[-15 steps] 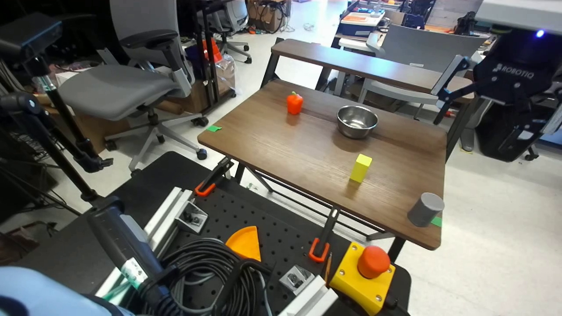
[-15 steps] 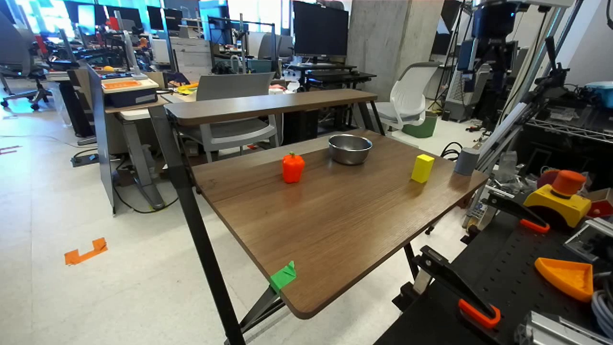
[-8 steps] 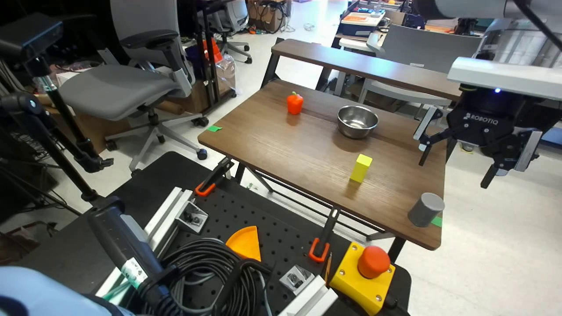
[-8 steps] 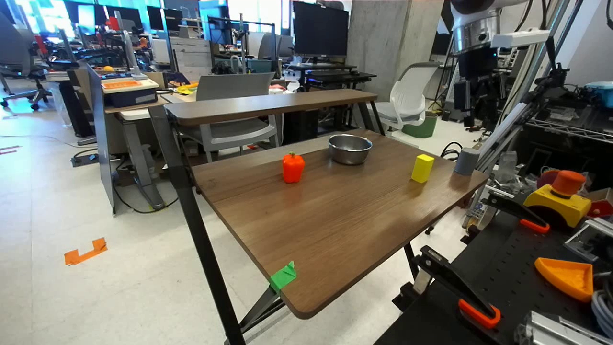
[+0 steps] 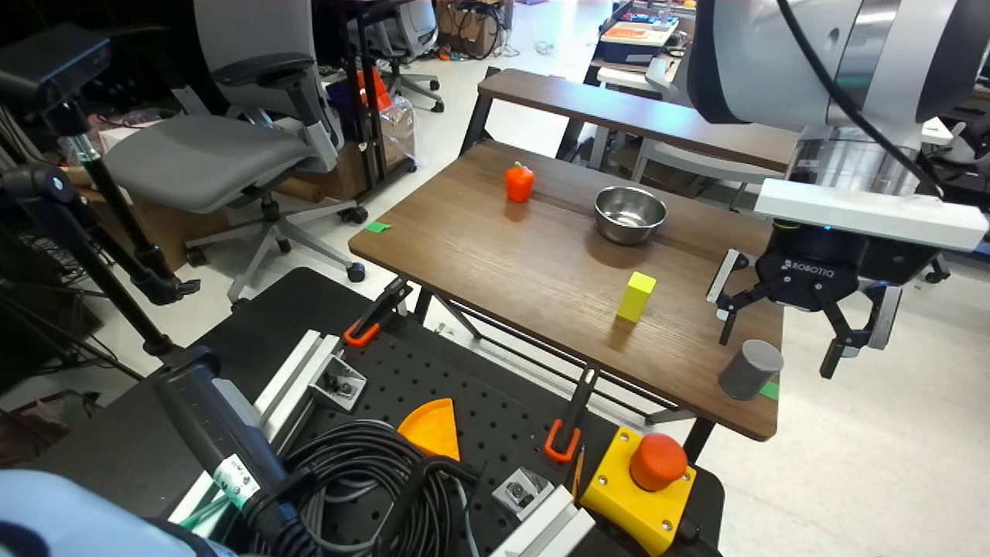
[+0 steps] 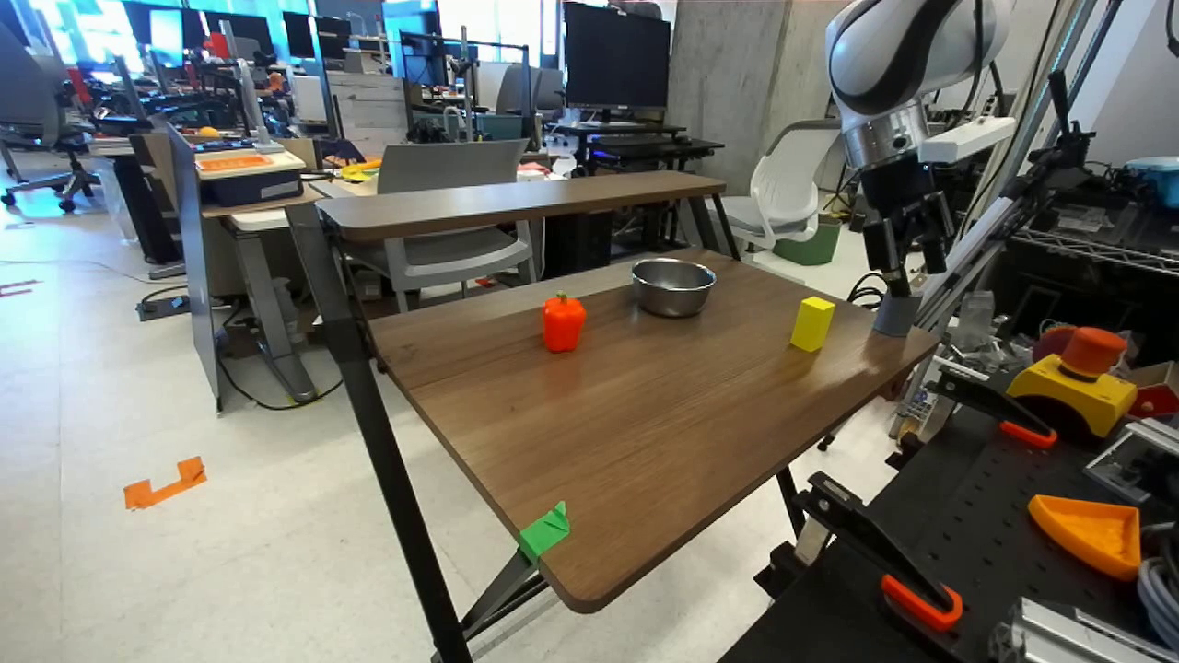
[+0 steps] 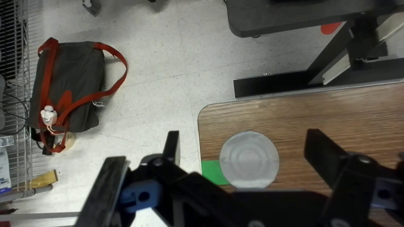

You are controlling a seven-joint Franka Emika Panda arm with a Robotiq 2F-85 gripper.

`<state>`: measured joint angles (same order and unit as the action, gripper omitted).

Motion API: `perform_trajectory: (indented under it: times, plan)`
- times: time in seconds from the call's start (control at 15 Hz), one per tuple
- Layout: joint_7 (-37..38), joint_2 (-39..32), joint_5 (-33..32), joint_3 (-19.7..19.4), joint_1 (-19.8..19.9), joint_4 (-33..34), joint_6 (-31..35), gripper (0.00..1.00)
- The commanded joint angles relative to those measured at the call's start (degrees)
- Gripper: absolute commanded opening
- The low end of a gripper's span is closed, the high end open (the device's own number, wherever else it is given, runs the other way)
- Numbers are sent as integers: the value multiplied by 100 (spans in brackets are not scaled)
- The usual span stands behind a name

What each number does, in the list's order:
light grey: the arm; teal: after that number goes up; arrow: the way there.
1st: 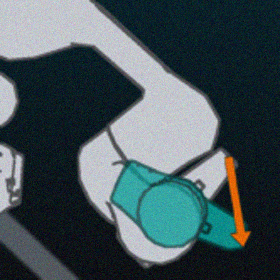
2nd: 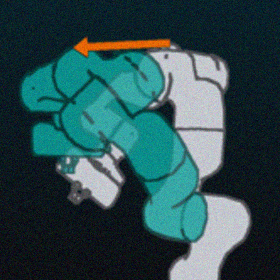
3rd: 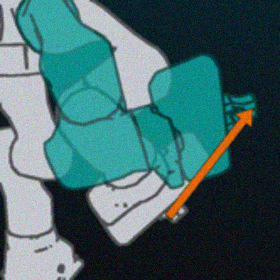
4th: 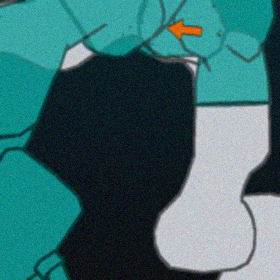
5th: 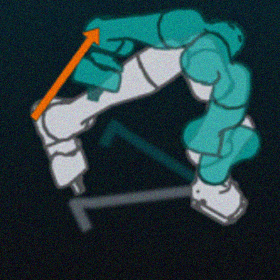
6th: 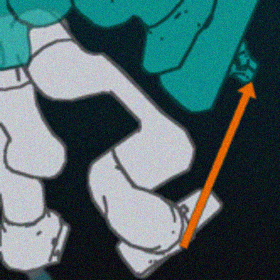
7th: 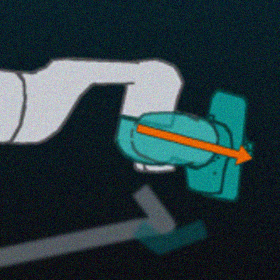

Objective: Move the grey block backward

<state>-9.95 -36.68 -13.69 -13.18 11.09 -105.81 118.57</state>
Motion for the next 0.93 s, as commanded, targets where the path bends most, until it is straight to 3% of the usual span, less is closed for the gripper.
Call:
perform_trajectory:
  times: [0.0,0.13,0.53,0.6,0.87]
  plan:
    - [-27,-302,-172,77,82,344,-109,100]
    - [-20,-410,-190,75,75,451,-150,72]
    - [88,-793,-252,50,-14,872,-413,27]
    - [41,-770,-242,65,-7,906,-496,21]
    - [-57,-514,-3,149,113,1146,-609,21]
